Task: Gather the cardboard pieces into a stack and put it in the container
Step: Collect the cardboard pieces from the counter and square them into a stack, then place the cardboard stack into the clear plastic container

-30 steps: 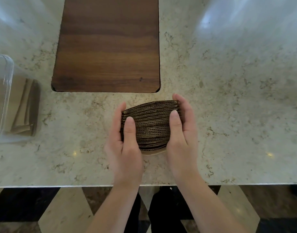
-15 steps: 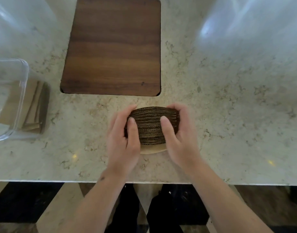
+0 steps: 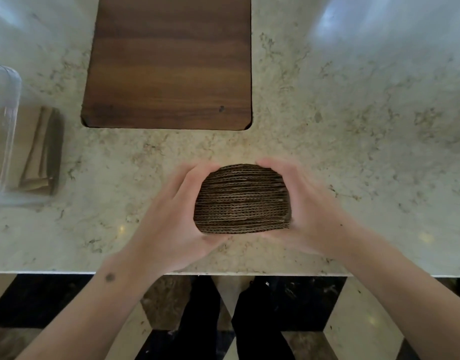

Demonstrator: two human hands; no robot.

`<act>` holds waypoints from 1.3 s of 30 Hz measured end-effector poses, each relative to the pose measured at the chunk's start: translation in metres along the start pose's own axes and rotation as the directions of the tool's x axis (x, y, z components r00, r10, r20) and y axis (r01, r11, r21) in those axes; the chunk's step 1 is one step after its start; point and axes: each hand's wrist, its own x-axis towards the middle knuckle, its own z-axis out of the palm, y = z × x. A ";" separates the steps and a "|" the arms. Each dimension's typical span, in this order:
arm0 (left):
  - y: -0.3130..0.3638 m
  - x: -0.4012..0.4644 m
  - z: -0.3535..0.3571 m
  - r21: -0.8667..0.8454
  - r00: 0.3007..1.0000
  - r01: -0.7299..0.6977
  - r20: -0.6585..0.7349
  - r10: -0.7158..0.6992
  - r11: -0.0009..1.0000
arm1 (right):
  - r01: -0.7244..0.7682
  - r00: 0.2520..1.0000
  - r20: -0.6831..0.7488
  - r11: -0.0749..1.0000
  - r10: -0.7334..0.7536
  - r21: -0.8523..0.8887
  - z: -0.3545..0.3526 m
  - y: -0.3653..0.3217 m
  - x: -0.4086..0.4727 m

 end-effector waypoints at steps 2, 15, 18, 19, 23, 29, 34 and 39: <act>0.002 -0.001 -0.003 -0.024 1.000 -0.009 -0.007 0.009 1.000 | 0.027 1.000 -0.016 0.999 -0.026 0.028 -0.003 -0.002 0.001; -0.010 0.009 -0.003 -0.020 0.997 0.059 0.051 -0.058 0.998 | -0.029 0.999 0.012 0.999 0.029 0.021 0.002 0.006 0.012; -0.006 0.009 -0.005 -0.026 0.995 0.087 0.054 -0.085 0.996 | -0.031 0.999 -0.022 0.999 0.031 0.022 0.003 0.000 0.013; -0.002 0.010 -0.005 -0.039 0.993 0.108 0.061 -0.106 0.993 | -0.044 0.999 -0.022 0.999 0.045 0.029 0.002 -0.004 0.014; 0.020 0.004 -0.025 -0.139 0.975 0.222 0.053 -0.217 0.965 | -0.143 0.987 0.080 0.986 0.136 0.089 -0.017 -0.035 0.021; 0.040 -0.037 -0.115 -0.535 0.890 0.348 -0.069 -0.450 0.770 | -0.257 0.956 0.247 0.852 0.156 0.456 -0.047 -0.110 0.074; 0.033 -0.058 -0.169 -0.796 0.735 0.360 -0.080 -0.674 0.487 | -0.446 0.895 0.371 0.516 0.247 0.732 -0.015 -0.184 0.134; -0.010 -0.076 -0.214 -0.917 0.614 0.277 -0.060 -0.787 0.286 | -0.483 0.838 0.390 0.185 0.382 0.856 0.065 -0.267 0.179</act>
